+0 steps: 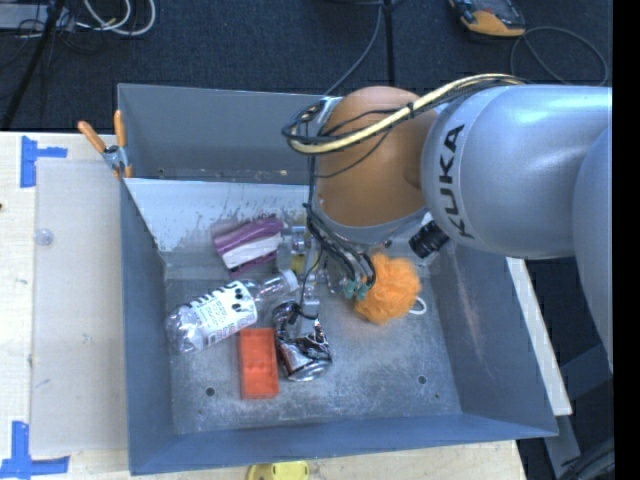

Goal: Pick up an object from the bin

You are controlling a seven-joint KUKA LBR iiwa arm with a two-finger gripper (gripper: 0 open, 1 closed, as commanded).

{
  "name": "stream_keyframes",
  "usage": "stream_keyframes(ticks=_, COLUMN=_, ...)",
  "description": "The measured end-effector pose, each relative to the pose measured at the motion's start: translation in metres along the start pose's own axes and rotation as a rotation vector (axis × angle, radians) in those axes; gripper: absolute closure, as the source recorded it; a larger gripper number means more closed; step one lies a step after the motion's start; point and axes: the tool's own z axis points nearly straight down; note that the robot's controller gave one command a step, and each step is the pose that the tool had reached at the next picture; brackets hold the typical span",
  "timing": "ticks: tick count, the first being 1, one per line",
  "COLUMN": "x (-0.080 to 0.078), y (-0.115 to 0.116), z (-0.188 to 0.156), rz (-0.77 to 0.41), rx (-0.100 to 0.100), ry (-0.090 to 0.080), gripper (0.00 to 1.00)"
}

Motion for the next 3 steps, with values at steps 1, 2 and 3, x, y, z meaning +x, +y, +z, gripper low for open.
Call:
stream_keyframes(ticks=1, x=-0.001, y=-0.001, z=-0.005, rz=0.003, rx=-0.001, ry=-0.007, gripper=0.00)
stream_keyframes(ticks=2, x=0.035, y=0.005, z=0.054, rz=-0.150, rx=0.000, ry=0.004, gripper=1.00)
stream_keyframes(ticks=3, x=0.035, y=0.005, z=0.054, rz=-0.148, rx=0.000, ry=0.004, gripper=0.00)
